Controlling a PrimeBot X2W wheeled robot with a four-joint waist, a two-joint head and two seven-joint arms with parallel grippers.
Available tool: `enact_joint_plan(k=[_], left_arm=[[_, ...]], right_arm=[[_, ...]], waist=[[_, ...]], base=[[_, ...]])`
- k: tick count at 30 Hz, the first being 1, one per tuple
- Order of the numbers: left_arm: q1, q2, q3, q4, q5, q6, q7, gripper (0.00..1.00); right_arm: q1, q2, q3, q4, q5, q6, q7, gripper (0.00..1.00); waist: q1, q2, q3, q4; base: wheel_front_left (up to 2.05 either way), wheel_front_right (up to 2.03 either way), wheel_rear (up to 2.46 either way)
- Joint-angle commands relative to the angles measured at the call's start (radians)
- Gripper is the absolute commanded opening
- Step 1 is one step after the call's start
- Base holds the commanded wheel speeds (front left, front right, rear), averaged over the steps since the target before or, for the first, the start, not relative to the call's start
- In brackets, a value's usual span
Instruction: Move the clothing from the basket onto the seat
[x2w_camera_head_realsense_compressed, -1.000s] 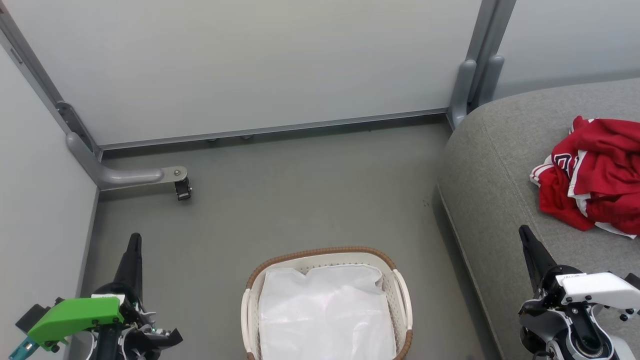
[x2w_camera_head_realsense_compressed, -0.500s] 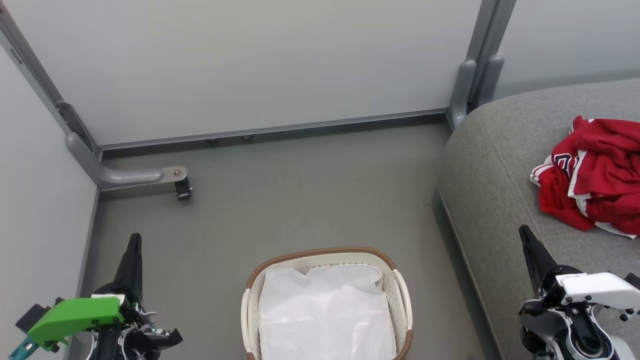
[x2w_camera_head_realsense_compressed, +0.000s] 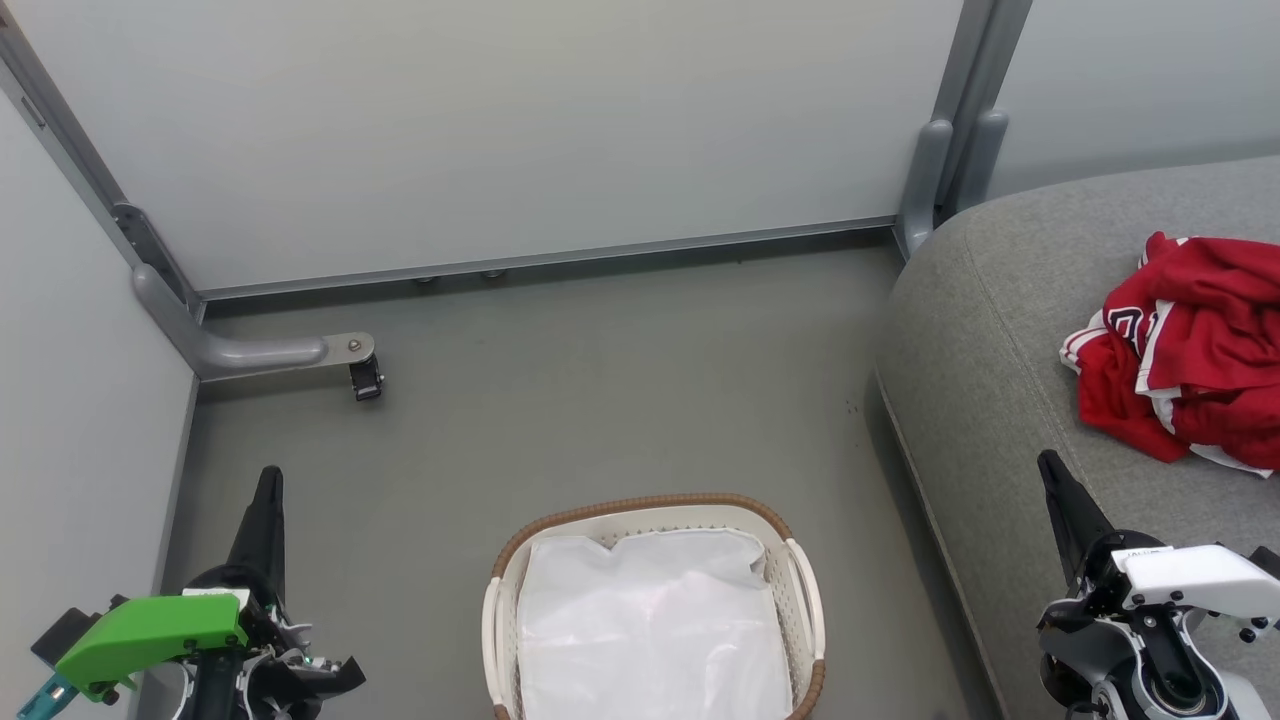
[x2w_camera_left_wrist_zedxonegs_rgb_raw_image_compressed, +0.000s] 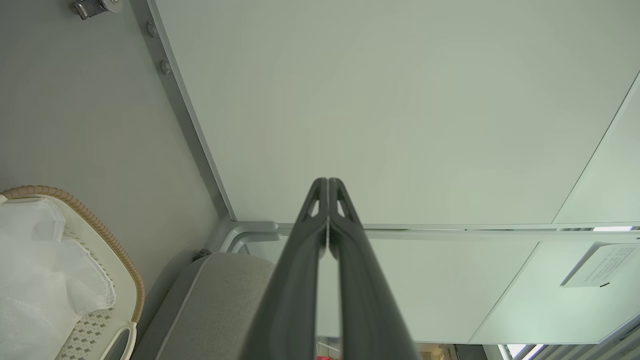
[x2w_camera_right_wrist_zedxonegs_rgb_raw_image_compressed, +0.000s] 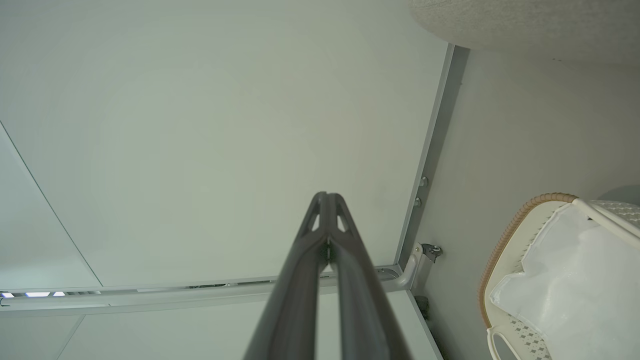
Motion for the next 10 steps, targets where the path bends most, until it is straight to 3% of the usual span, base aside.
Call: enact_joint_plan(k=[1,10], left_arm=[[-0.012,0.007,0.002,-0.002,-0.003,-0.005,0.004,0.00],[-0.012,0.007,0.002,-0.002,-0.003,-0.005,0.004,0.00]], right_arm=[[0.010,-0.003,-0.002,-0.003,0.003,0.000,0.001,0.00],[0.010,-0.003,-0.002,-0.003,0.004,0.000,0.001,0.00]], waist=[[0.0000,0.0000,0.000,0.000],[0.0000,0.0000,0.000,0.000]], base=[[0.00,0.00,0.00],[0.00,0.00,0.00]])
